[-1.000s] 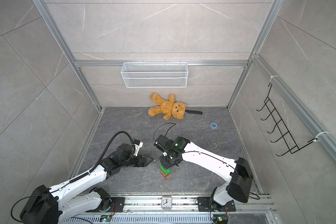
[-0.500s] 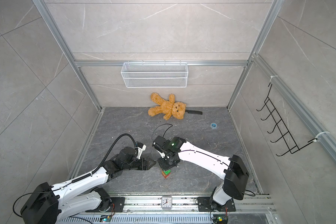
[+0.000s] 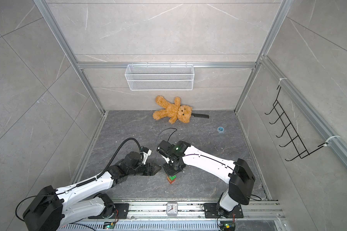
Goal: Assemble an ice cream with lego
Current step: Assemble the lego brick with the lego brick.
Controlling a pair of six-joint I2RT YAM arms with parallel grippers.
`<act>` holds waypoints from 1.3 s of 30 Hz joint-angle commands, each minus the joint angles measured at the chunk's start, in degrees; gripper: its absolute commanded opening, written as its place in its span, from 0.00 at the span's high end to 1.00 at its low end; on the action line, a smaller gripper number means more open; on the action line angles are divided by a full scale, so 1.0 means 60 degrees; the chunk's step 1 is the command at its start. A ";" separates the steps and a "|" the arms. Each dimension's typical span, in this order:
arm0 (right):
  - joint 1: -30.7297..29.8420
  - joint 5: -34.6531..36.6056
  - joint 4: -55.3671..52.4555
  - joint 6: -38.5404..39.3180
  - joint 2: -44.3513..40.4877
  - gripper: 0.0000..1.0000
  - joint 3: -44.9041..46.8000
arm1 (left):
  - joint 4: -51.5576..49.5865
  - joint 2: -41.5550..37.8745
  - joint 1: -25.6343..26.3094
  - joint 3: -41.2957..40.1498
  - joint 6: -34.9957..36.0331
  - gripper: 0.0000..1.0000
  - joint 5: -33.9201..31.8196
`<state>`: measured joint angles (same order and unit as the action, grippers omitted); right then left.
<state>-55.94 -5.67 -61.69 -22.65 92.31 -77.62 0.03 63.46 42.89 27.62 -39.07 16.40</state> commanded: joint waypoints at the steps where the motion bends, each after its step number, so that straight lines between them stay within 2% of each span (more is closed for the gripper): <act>1: 0.0022 0.0063 -0.0443 0.0157 0.0446 0.75 0.0036 | 0.0033 -0.0261 0.0043 0.0031 -0.0015 0.24 -0.0176; 5: 0.0024 0.0096 -0.0629 0.0216 0.0718 0.78 0.0050 | -0.0005 -0.0308 0.0057 0.0028 -0.0012 0.24 -0.0194; 18: -0.0037 0.0625 -0.0910 0.0123 0.1196 0.80 0.0129 | -0.0121 -0.0411 0.0102 -0.0011 -0.0013 0.24 -0.0372; 26: -0.0026 0.1097 -0.0983 -0.0112 0.0641 0.69 -0.0554 | -0.0347 -0.0513 0.0102 0.0063 0.0071 0.24 -0.0587; 39: -0.0037 0.1239 -0.0774 -0.0355 -0.0213 0.63 -0.0938 | -0.0767 -0.0656 0.0102 0.0208 0.0211 0.24 -0.0831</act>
<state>-56.12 0.45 -65.98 -23.57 93.43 -81.54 -4.10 60.86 43.16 27.62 -38.83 12.38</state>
